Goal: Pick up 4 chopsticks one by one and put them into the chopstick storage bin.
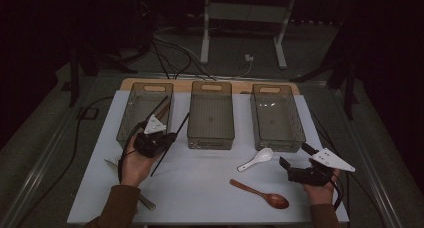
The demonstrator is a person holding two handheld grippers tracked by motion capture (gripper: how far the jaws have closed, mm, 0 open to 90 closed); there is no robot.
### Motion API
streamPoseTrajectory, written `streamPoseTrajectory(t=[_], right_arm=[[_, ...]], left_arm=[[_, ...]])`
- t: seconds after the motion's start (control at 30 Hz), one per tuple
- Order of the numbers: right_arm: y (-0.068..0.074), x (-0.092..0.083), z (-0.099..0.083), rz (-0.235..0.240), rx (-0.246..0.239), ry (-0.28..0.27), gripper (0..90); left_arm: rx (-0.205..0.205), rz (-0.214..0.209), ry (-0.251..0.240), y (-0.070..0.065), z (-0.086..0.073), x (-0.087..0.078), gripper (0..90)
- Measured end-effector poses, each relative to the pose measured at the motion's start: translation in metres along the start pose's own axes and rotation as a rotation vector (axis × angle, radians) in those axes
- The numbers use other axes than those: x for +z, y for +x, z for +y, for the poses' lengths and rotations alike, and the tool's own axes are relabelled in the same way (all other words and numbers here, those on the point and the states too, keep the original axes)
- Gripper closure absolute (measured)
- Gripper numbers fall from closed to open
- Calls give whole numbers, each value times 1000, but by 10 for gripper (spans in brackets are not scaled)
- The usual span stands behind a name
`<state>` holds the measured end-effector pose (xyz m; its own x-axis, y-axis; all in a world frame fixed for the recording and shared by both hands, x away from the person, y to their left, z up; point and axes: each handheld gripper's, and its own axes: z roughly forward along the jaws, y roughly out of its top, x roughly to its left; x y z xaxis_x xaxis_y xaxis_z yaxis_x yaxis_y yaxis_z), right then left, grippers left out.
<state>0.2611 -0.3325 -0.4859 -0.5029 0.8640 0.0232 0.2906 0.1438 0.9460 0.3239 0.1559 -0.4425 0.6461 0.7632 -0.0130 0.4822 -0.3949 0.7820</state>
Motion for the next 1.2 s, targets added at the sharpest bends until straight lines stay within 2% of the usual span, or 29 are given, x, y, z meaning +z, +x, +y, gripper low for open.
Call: streamPoseTrajectory(t=[0.13,0.6,1.2], right_arm=[[0,0,0,0,-1,0,2],[0,0,0,0,-1,0,2],[0,1,0,0,0,1,2]], left_arm=[[-10,27,-7,6,0,-4,877],[-51,65,-15,22,1,-12,877],[-84,94,-16,41,7,-19,877]])
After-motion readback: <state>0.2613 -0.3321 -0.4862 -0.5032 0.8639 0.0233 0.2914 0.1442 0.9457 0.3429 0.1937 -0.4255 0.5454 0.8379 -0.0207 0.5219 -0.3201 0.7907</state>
